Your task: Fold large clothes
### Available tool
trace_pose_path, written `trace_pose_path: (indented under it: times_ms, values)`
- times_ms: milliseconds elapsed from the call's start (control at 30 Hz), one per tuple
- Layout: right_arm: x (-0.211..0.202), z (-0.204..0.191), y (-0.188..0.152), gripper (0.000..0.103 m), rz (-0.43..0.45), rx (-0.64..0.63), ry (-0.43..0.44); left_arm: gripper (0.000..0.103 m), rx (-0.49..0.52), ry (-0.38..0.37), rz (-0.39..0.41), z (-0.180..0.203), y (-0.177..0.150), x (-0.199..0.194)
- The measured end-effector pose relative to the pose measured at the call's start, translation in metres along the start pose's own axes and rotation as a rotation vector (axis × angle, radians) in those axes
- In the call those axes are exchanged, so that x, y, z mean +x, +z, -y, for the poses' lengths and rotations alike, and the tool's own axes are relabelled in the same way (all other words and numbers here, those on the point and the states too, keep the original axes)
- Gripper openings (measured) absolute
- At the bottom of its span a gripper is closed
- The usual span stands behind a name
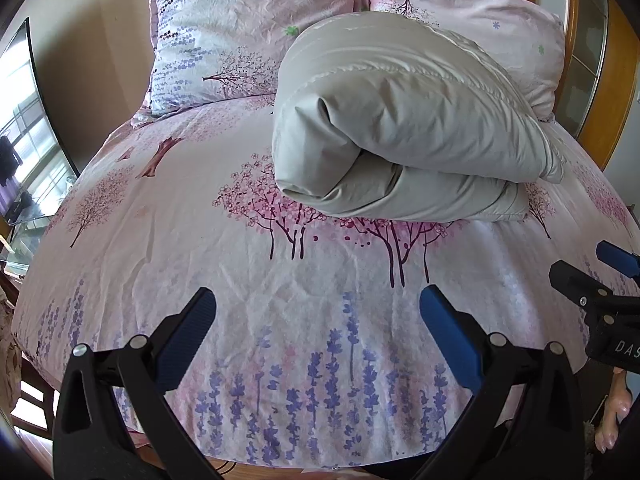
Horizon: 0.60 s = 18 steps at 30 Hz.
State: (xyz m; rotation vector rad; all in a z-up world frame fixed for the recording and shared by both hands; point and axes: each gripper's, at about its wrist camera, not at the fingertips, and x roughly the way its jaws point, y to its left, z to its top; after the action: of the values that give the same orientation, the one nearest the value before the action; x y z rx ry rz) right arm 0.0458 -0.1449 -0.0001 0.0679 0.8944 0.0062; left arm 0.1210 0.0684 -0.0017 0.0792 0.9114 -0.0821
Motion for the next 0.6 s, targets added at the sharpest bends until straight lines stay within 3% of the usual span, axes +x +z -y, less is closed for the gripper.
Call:
trace_pose_path:
  times_ms: [600]
  values:
    - [0.0027,-0.0016,0.0002,0.102,-0.006,0.014,0.005,0.101,0.003,0.001,-0.003,0.0010,-0.0002,0.0007]
